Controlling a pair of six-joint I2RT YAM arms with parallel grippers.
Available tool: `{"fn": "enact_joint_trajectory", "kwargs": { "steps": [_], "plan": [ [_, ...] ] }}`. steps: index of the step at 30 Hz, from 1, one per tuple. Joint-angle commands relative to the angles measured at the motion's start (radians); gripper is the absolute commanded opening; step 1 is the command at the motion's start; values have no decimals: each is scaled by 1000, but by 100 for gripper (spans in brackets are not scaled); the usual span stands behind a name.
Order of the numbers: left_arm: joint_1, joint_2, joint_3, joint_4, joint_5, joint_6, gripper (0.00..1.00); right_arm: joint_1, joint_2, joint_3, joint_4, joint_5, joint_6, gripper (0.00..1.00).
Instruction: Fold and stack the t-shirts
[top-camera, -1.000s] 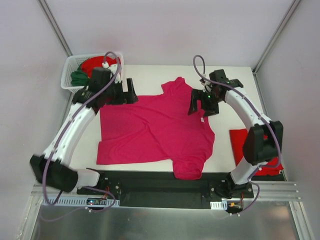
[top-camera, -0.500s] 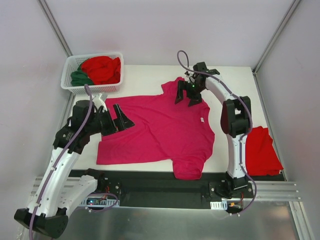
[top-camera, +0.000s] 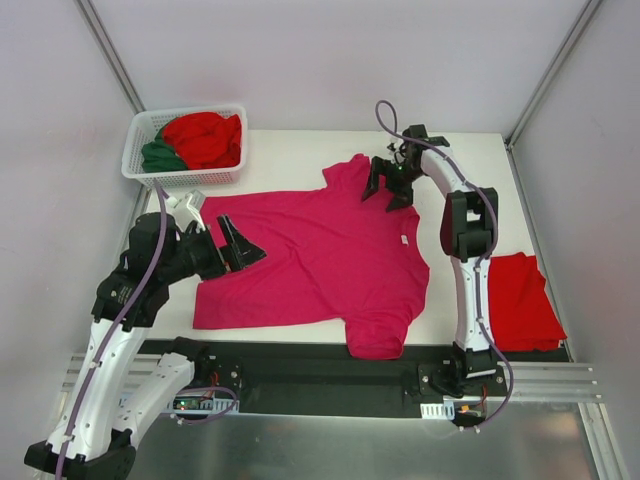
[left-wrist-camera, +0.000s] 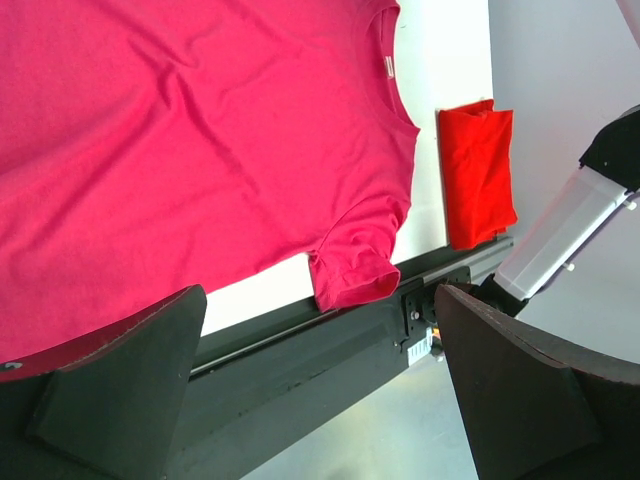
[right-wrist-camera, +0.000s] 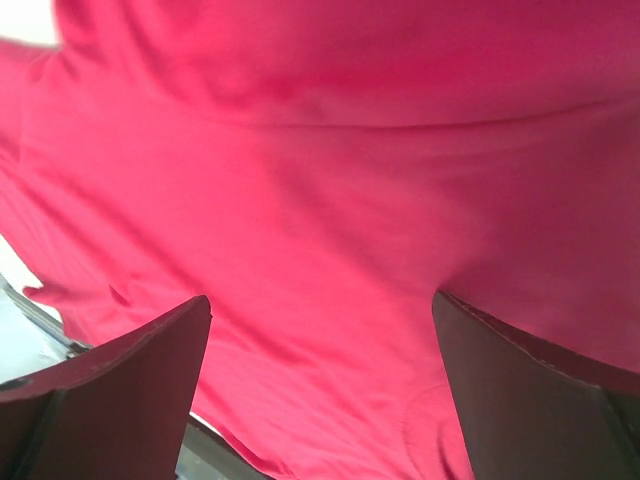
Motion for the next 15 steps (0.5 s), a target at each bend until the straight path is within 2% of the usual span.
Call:
{"fn": "enact_joint_trajectory", "kwargs": {
  "steps": [1,5,15],
  "plan": [
    [-3,18,51,-15,22,7,99,-40,19,29,-34,-36,48,96],
    [-3,27,67,-16,18,8,99,-68,31,27,-24,-56,71,96],
    [-1,24,56,-19,15,-7,99,-155,35,39,-47,16,62,96]
  ]
}}
